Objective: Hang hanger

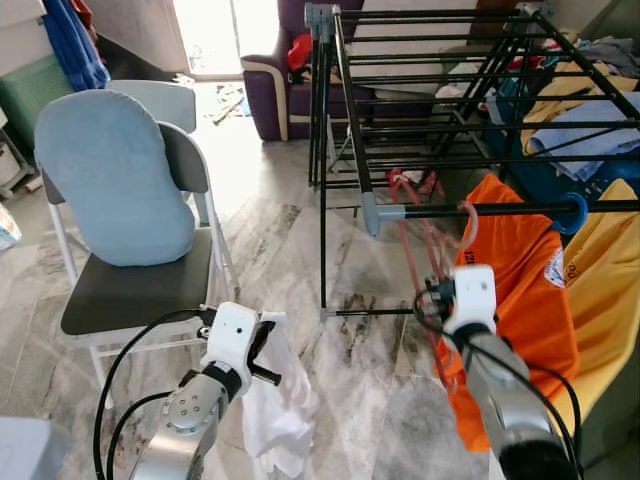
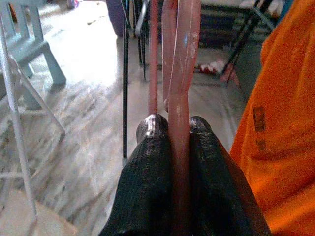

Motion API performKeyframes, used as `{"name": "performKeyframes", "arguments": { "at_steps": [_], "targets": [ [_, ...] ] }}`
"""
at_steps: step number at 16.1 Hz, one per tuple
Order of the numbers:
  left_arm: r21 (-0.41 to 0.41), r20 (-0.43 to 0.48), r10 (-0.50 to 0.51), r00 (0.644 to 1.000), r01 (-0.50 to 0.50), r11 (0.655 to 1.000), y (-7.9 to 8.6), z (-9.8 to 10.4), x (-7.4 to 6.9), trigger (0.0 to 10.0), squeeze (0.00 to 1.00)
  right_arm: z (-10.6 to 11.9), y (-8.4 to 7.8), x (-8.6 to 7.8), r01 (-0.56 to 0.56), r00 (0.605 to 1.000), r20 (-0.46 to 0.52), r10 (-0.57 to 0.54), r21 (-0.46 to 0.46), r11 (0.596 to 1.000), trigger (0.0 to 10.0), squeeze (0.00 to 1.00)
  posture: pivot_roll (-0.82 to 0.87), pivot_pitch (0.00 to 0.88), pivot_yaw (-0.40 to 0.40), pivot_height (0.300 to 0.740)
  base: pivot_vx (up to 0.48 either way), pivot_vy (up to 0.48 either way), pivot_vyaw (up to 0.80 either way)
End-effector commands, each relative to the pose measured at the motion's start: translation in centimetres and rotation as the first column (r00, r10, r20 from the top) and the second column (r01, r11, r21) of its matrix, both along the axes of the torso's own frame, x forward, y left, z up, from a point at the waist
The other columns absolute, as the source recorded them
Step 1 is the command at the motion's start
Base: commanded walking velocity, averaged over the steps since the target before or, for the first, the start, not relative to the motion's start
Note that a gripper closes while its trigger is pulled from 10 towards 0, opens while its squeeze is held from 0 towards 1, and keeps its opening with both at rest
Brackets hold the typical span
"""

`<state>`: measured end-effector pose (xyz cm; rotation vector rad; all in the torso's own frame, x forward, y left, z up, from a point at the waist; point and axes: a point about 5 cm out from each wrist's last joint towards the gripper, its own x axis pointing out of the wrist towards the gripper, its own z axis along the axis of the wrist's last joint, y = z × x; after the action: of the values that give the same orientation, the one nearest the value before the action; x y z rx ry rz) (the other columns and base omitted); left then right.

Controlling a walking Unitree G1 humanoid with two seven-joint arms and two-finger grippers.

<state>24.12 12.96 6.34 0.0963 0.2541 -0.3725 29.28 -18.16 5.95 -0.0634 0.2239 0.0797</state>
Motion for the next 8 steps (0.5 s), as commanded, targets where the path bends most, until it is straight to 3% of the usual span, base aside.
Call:
{"name": "performKeyframes", "arguments": {
  "at_steps": [1,2,3,4,8],
  "targets": [
    [0.000,0.047,-0.003,0.999,0.003,1.000,-0.04,0.79,0.36,10.0,0.00,0.48,-0.14,-0.23,-0.006,1.000,0.001,0.006,0.009,1.000,5.5,0.00,-0.05,0.000,0.005,0.740,0.000,0.000,0.00],
    [-0.001,0.049,-0.009,0.999,0.009,1.000,-0.19,0.78,0.39,10.0,0.00,0.47,-0.21,-0.48,0.001,1.000,-0.011,-0.001,0.015,1.000,8.0,0.00,-0.06,0.000,0.007,0.740,0.000,0.000,0.00],
    [0.006,0.053,-0.016,0.998,0.016,1.000,-0.39,0.83,0.45,10.0,0.00,0.67,-0.03,-0.32,0.000,1.000,-0.012,0.001,0.015,1.000,9.4,0.00,-0.06,0.000,0.006,0.740,0.000,0.000,0.00],
    [0.007,0.056,-0.016,0.998,0.015,1.000,-0.39,0.84,0.44,10.0,0.00,0.68,0.25,-0.32,-0.007,1.000,-0.018,0.007,0.016,1.000,10.0,0.00,-0.06,0.000,0.006,0.740,0.000,0.000,0.00],
    [0.002,0.057,-0.004,0.998,0.004,1.000,-0.34,0.88,0.60,10.0,0.00,0.65,0.75,-0.15,-0.018,0.999,-0.046,0.019,0.014,1.000,10.0,0.00,-0.05,0.000,-0.004,0.740,-0.287,0.000,0.00]
  ]
}}
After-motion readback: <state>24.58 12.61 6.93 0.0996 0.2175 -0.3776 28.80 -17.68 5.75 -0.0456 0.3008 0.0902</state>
